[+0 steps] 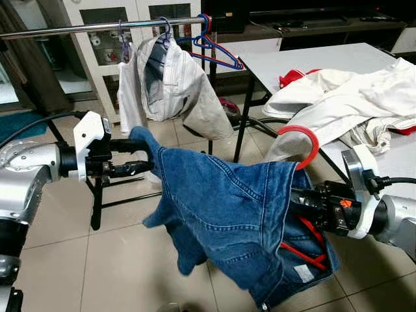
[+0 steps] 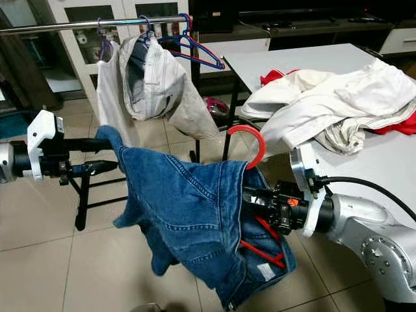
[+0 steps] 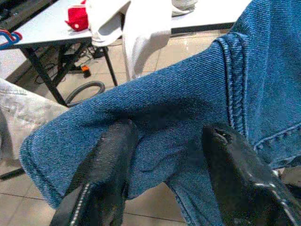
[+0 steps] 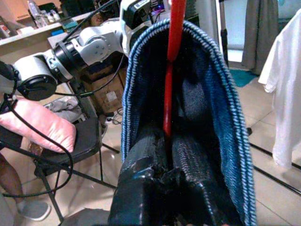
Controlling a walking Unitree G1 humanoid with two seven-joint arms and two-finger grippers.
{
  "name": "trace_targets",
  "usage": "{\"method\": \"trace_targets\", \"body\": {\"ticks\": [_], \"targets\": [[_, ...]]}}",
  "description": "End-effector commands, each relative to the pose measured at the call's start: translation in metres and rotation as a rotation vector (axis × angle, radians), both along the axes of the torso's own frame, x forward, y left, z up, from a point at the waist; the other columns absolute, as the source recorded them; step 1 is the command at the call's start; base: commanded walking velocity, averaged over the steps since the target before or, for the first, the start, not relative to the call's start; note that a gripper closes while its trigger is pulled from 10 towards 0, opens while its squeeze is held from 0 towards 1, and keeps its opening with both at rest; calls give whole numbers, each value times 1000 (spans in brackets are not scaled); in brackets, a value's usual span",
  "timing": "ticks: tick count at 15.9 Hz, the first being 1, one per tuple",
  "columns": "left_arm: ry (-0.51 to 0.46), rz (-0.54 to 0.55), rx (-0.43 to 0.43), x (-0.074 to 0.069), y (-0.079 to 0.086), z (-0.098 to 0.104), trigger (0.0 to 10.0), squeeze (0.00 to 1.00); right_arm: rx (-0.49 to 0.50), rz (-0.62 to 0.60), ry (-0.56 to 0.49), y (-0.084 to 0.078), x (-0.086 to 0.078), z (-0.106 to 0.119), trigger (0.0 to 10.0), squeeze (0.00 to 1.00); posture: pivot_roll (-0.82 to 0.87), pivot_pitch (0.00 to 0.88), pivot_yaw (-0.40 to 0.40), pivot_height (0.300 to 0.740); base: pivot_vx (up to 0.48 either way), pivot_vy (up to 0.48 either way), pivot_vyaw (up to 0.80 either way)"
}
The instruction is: Hang hanger
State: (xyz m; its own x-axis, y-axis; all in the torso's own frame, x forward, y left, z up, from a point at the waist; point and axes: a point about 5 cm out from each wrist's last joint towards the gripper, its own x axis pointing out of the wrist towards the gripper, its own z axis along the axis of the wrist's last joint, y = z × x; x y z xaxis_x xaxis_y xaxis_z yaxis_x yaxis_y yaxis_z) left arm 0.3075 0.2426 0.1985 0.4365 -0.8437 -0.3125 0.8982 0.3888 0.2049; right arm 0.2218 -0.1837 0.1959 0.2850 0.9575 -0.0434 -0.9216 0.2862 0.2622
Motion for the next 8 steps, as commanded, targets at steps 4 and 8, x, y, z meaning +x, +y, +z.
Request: {"method": "trace_targets", "body": {"ticks": [4,8], "targets": [[-27,-30,37,6,1,0,0,0,27,37,-44,0,-4,13,10000,0,35,0,45,740,0,0,0],[-38,-80,52,11,-4,2,0,0,11,51,-44,2,-4,12,10000,0,35,0,46,740,0,0,0]]}}
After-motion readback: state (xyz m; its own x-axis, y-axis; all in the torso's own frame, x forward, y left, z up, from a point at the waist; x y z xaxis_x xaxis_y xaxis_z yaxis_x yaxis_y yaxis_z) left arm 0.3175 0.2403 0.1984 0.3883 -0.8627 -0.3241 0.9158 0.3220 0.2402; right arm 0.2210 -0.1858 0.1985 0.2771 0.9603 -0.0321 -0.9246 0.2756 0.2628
